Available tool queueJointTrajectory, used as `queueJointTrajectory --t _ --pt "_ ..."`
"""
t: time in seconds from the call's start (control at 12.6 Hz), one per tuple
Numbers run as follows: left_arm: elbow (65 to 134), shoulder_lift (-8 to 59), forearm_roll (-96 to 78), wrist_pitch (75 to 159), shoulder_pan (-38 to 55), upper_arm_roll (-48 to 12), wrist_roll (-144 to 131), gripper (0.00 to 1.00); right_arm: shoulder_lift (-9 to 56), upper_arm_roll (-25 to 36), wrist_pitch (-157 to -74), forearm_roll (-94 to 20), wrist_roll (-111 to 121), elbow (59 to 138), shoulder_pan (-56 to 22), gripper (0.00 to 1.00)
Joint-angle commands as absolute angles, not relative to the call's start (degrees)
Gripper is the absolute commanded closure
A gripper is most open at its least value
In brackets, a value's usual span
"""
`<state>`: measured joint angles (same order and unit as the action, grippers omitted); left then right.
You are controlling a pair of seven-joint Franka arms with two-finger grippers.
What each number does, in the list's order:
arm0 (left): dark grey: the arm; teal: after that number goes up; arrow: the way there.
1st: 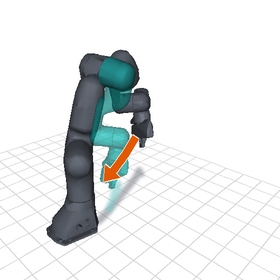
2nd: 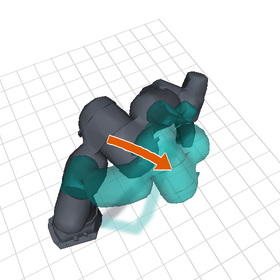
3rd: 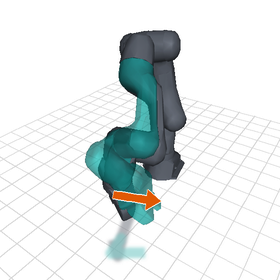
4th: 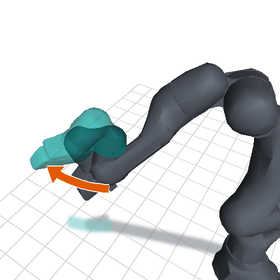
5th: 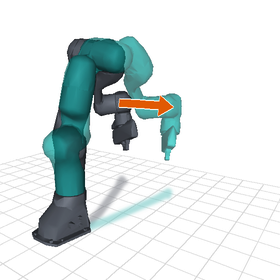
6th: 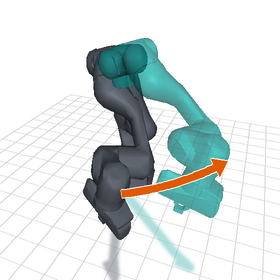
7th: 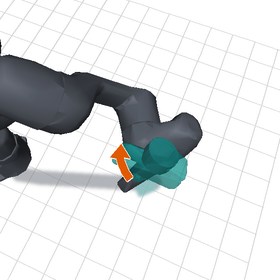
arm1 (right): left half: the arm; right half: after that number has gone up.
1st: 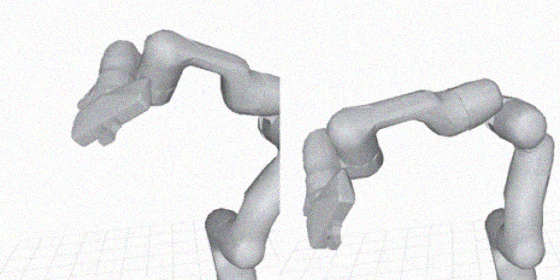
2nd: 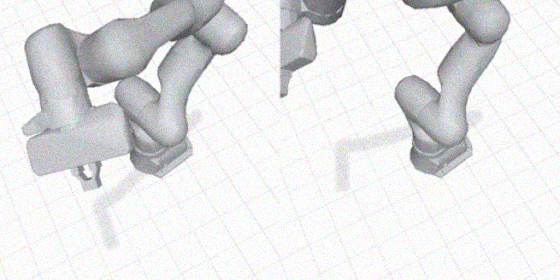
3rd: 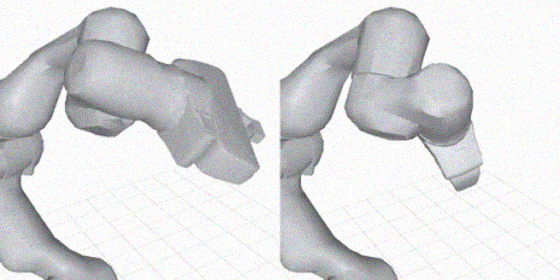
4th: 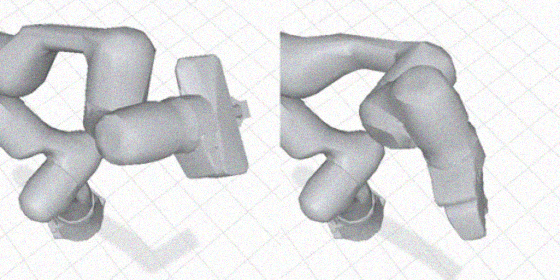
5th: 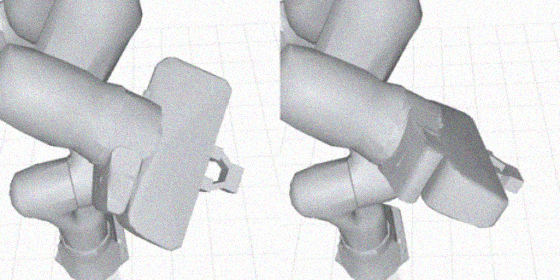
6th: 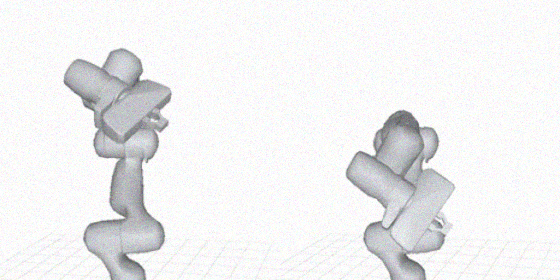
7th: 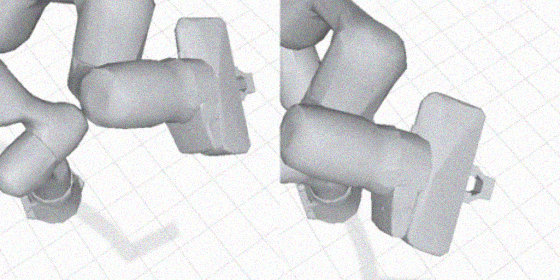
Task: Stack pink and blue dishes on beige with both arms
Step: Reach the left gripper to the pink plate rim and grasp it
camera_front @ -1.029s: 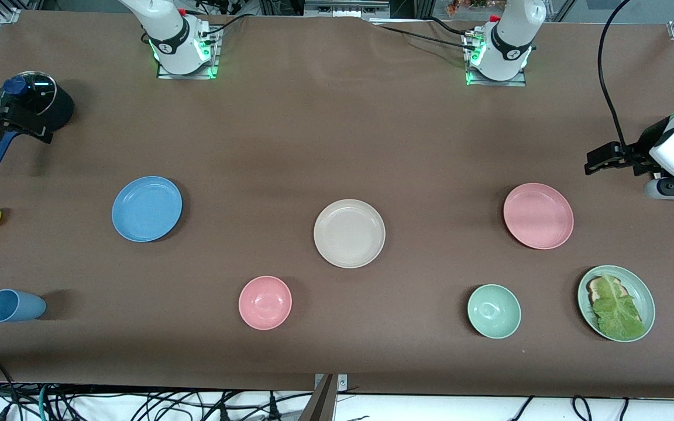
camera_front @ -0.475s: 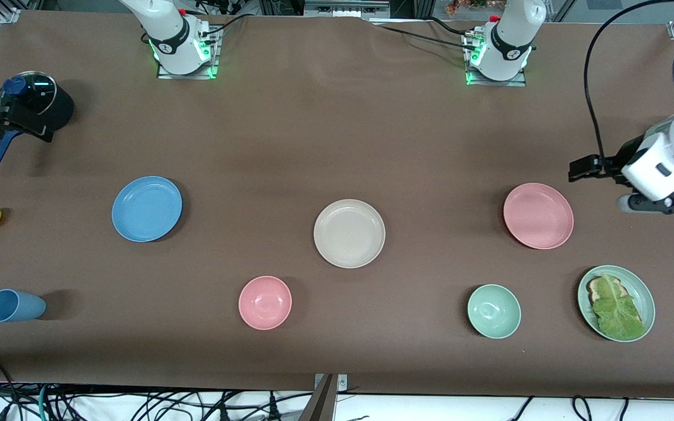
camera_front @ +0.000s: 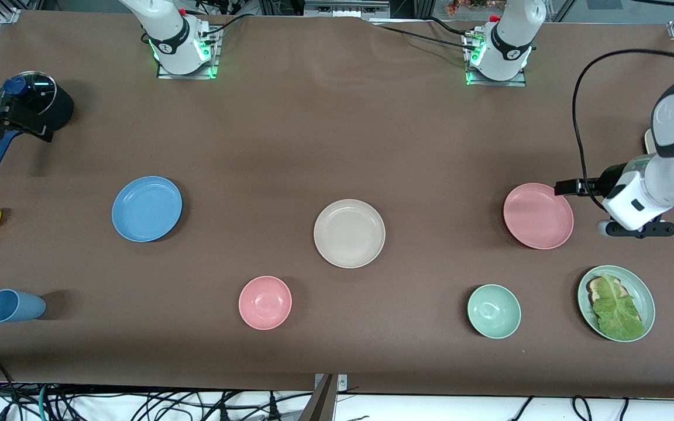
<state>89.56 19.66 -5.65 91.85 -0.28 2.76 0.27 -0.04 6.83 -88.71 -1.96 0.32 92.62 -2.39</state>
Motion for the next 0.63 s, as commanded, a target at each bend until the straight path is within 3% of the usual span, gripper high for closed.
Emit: queueJointTrajectory --t 0.0,0.55 --pt "90.5 22.8 -8.3 96.5 -2.5 2.5 0.9 0.00 -1.8 6.6 -88.4 -1.5 0.3 93.9 -2.3 0.00" --pt "101.1 25.2 -15.4 112.3 -9.8 2.4 20.5 0.00 -1.8 6.5 -88.1 -1.5 -0.1 93.8 -2.3 0.00"
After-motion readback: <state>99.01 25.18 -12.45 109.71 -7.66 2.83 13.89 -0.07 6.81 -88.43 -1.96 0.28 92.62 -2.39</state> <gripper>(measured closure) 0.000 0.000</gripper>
